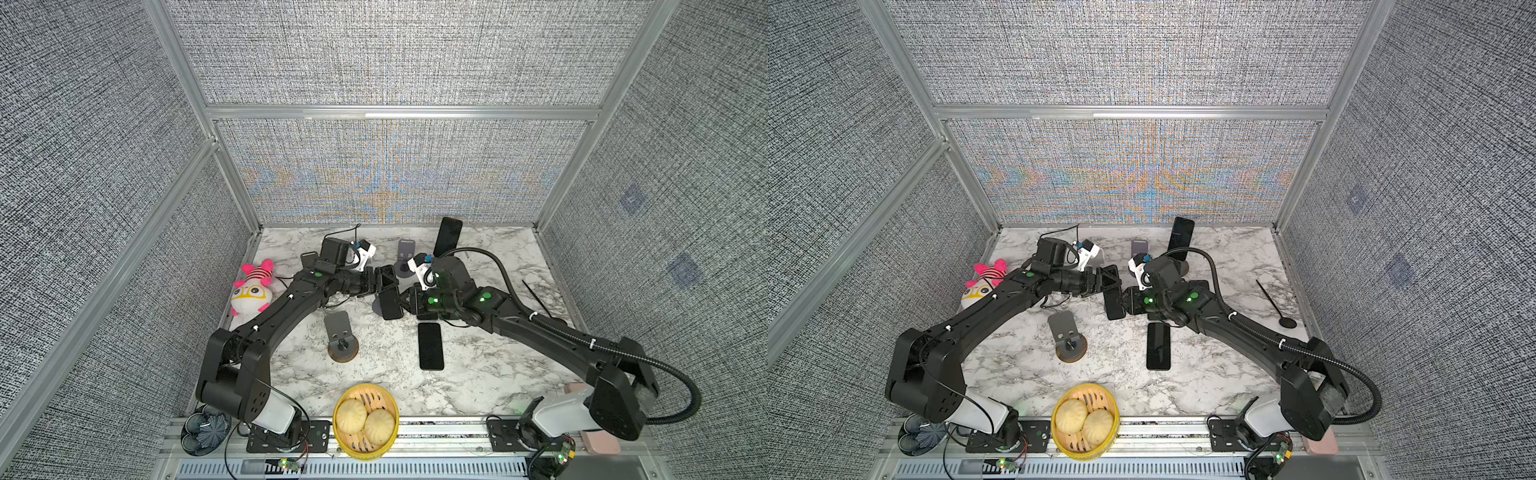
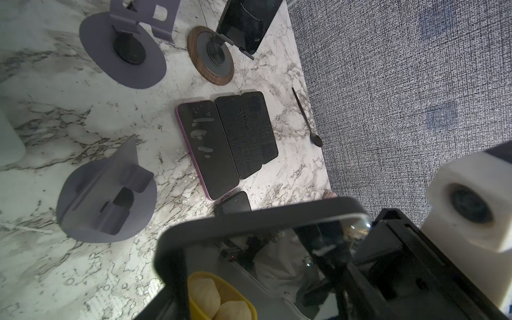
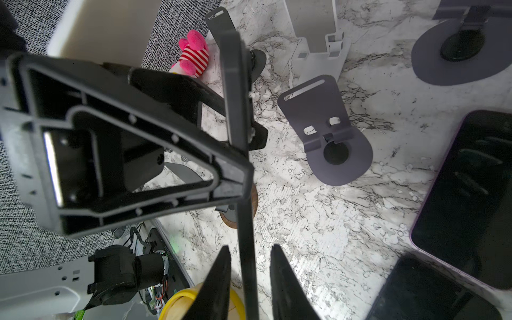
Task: Remove the phone from the phone stand
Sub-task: 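Close the right gripper on the black phone held by the left gripper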
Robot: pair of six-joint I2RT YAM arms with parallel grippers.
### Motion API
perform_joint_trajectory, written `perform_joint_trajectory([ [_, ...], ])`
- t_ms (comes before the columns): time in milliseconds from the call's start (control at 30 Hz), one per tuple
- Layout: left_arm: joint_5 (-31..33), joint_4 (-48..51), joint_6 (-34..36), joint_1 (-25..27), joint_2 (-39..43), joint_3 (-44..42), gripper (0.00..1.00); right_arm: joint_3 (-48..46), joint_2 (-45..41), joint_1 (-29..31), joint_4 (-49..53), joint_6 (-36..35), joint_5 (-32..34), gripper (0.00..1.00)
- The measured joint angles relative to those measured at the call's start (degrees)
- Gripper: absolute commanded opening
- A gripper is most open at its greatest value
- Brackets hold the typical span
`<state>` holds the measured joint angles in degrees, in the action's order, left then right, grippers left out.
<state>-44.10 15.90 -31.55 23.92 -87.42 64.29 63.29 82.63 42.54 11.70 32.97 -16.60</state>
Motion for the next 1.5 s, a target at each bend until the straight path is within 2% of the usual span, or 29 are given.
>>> perform_joint_trajectory([
  [367,-0.24,-1.16,-0.39,0.17,-0.35,-0.15,0.51,0.00,0.79,-0.04,-0.57,-0.59,0.02,0.16],
  [567,-0.24,-1.20,-0.39,0.33,-0.48,-0.15,0.54,0.00,0.90,-0.04,-0.74,-1.01,-0.04,0.08],
  [800,-0.39,-1.20,-0.39,0.35,-0.55,-0.15,0.71,-0.07,0.72,-0.07,-0.74,-1.27,-0.04,0.03],
  [967,-0.70,-1.29,-0.50,0.48,-0.55,-0.15,0.98,-0.07,0.87,-0.09,-0.52,-1.33,0.24,0.01],
  [1500,-0.81,-1.18,-0.28,0.57,-0.55,0.00,0.98,-0.24,0.48,-0.24,-0.17,-1.77,0.24,0.00],
])
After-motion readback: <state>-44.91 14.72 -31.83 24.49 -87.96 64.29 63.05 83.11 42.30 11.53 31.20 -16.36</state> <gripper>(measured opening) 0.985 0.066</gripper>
